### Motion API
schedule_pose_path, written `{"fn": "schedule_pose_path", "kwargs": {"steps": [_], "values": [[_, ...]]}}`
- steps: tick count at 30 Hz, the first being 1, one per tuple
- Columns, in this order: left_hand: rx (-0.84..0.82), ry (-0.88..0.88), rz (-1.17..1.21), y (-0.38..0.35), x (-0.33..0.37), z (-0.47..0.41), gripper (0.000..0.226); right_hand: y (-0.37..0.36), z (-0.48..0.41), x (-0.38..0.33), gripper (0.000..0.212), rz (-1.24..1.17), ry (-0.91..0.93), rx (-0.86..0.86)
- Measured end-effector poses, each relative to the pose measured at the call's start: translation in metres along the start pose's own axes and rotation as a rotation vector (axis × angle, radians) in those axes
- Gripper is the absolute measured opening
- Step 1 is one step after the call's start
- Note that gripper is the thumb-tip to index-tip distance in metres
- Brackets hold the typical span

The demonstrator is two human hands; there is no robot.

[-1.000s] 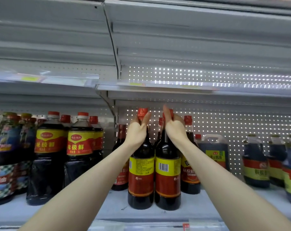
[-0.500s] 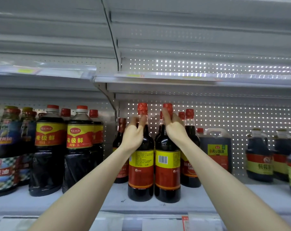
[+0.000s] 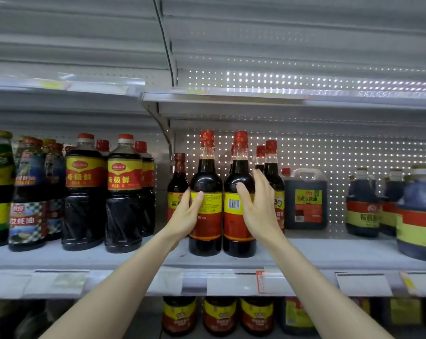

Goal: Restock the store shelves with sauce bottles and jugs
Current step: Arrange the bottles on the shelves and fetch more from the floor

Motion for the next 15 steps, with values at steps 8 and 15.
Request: {"fn": "schedule_pose_path", "kwargs": {"steps": [8,15], "values": [[-0.020,0.137,0.120,0.001,-0.012,0.008,0.046,-0.035,0.038,-0.019,0.031,-0.382,-0.169,-0.212],[-0.087,0.162,0.168,0.000,-0.010,0.009,0.041,-0.043,0.044,-0.014,0.035,-0.392,-0.238,-0.225]]}}
Point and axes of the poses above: each hand's wrist, its own z-axis away from the middle knuckle, its own y-axis out of the back of the hand, x = y × z, the point moved 4 cm from there along -z, towards the middle knuckle, and after that the axes turned 4 degrees about z, right-handed, at the moved point
